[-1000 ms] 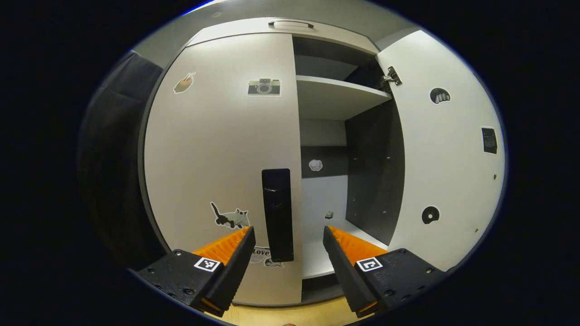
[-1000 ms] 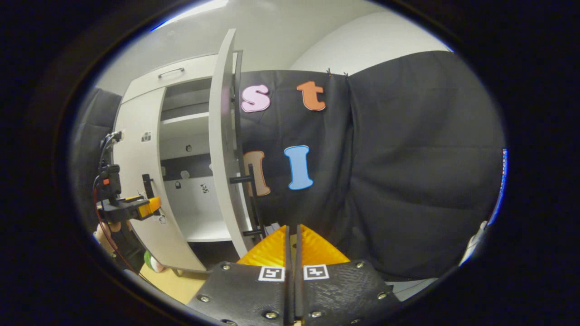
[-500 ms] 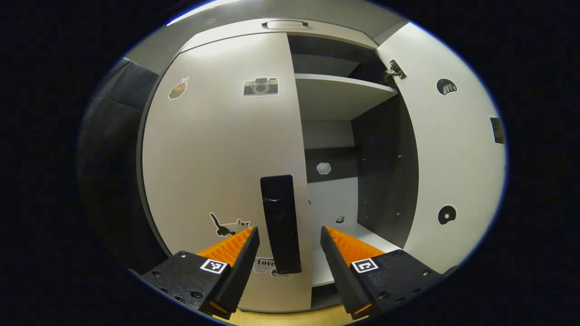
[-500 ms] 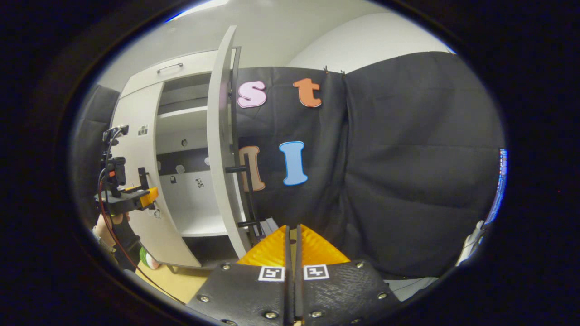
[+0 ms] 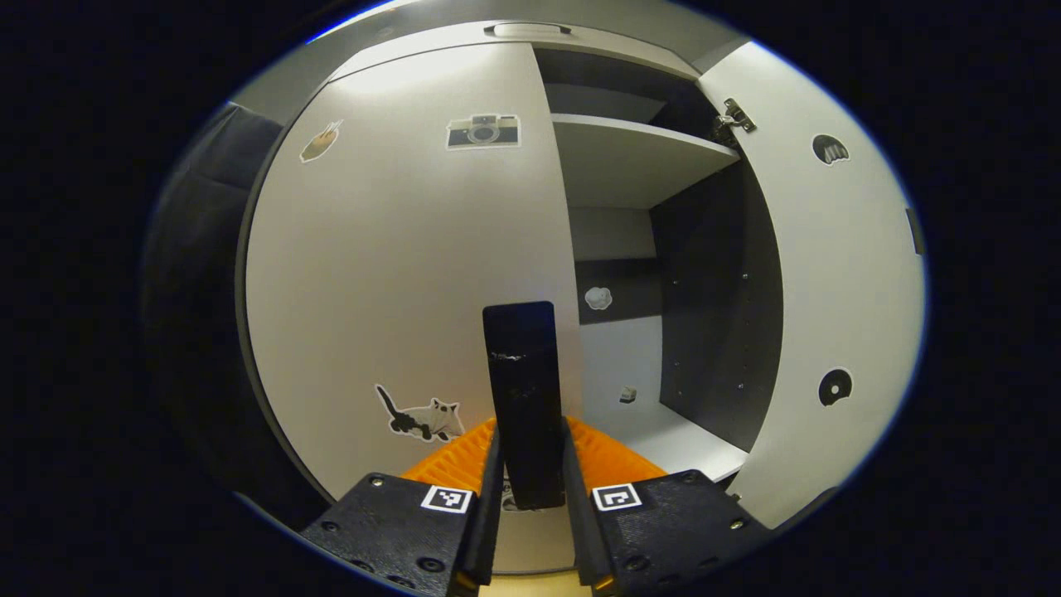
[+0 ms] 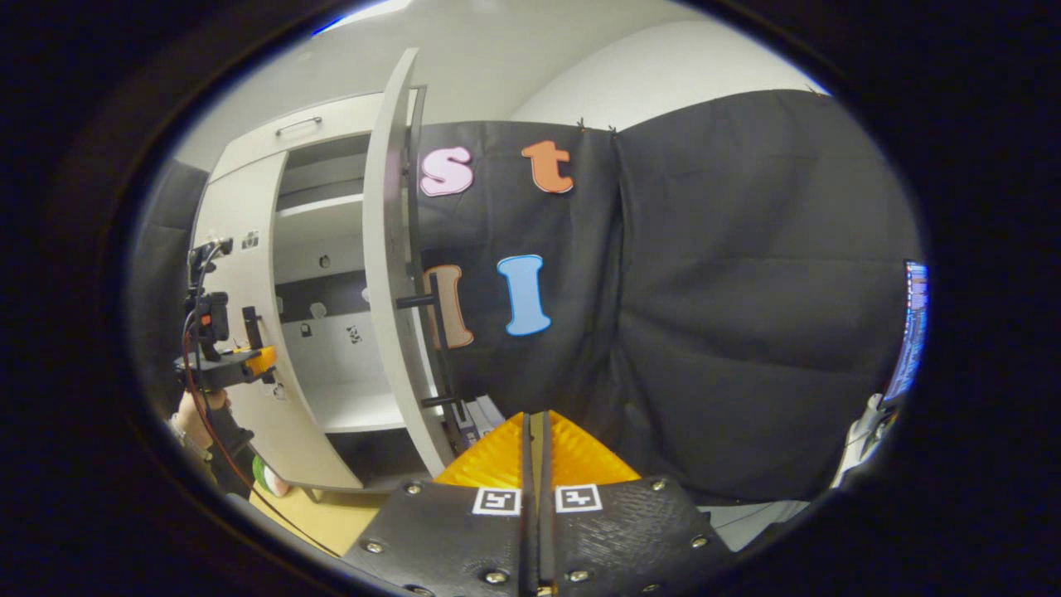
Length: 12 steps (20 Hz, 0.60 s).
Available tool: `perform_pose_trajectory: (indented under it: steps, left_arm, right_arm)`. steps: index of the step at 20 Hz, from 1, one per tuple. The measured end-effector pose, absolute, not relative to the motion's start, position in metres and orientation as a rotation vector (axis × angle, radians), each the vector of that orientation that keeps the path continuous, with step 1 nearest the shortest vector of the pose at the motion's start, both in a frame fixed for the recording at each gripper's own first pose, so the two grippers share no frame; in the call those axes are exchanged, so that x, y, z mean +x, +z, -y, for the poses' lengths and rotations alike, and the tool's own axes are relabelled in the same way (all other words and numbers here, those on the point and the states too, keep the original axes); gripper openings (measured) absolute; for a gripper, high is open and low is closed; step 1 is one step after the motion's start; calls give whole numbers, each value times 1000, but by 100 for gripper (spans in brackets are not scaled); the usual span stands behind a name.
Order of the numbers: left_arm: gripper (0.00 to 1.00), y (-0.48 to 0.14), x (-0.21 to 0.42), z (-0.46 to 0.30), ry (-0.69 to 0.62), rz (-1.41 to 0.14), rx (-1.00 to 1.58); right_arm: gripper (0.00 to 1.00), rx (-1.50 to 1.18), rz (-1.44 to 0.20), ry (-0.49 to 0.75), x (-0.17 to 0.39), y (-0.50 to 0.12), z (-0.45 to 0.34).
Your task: Open the right door of the double-door shoe cabinet with the right hand, and open the left door with the left hand.
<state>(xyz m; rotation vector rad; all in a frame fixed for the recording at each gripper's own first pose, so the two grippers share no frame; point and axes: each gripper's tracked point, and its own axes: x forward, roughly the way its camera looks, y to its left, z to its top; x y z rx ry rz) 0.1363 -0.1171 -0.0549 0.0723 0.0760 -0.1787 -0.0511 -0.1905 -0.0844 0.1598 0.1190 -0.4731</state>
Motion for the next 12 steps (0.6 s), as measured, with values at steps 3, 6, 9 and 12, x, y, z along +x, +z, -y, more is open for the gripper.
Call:
perform_pose_trajectory:
  steps: [3, 6, 9, 12]
  left_arm:
    - [35, -55, 136, 117, -188, -74, 92]
    - [31, -56, 135, 117, -201, -94, 62]
    - [25, -57, 132, 117, -217, -104, 56]
    - [22, -56, 122, 115, -244, -101, 45]
  right_arm:
    - [1, 168, -117, -482, -57, -83, 191]
    - [1, 174, -117, -478, -57, -83, 187]
    - [1, 177, -118, -464, -57, -83, 181]
    - [1, 176, -124, -446, -55, -84, 176]
